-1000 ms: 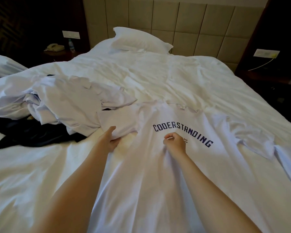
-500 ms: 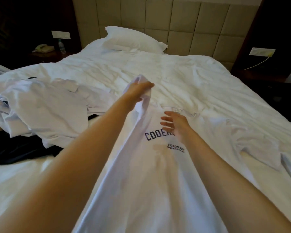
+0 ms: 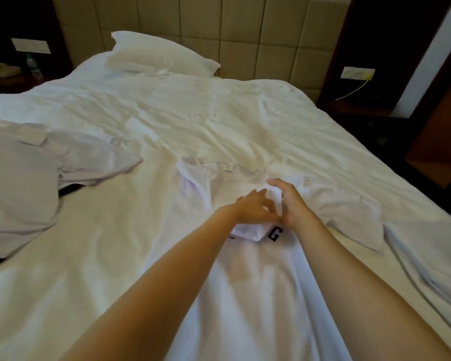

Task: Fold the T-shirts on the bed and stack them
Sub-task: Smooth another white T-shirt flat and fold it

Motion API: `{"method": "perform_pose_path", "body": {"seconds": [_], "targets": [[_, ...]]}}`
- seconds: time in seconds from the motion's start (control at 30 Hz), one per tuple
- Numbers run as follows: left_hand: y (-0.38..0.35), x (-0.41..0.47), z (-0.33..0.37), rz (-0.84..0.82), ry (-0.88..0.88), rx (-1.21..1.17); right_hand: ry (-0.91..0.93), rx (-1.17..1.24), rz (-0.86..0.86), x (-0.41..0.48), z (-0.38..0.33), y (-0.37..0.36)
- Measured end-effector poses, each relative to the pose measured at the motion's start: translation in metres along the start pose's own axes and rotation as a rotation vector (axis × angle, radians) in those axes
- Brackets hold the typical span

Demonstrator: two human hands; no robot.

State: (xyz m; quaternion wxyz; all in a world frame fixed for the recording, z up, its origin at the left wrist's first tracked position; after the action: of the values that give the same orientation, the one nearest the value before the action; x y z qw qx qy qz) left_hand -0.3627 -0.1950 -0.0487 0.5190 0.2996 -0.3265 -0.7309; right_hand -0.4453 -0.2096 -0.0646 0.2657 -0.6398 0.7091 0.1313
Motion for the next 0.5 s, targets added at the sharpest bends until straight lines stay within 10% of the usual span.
{"method": "perform_pose_path", "body": {"seconds": [0.2,0.5], "targets": [[0.004,0.003,-0.007,0.033,0.071,-0.187,0.038,-0.140,0.154,0.030,0.013,0.031],[-0.020,-0.033,-0.015,0.265,-0.068,0.579,0.298,-0.348,0.364,0.041,0.002,0.023]]}}
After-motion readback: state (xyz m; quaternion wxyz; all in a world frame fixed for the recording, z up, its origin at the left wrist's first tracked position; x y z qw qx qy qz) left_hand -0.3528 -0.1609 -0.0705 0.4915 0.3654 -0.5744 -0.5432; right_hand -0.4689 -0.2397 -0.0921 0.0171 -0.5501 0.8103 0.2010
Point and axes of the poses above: each hand's wrist, its own x-axis towards the middle knuckle, its own y-axis out of the back of the hand, z = x × y, the point moved 6 cm from there along x, towards the middle knuckle, and after that the axes turned 7 degrees about z, right-handed, at the moved point
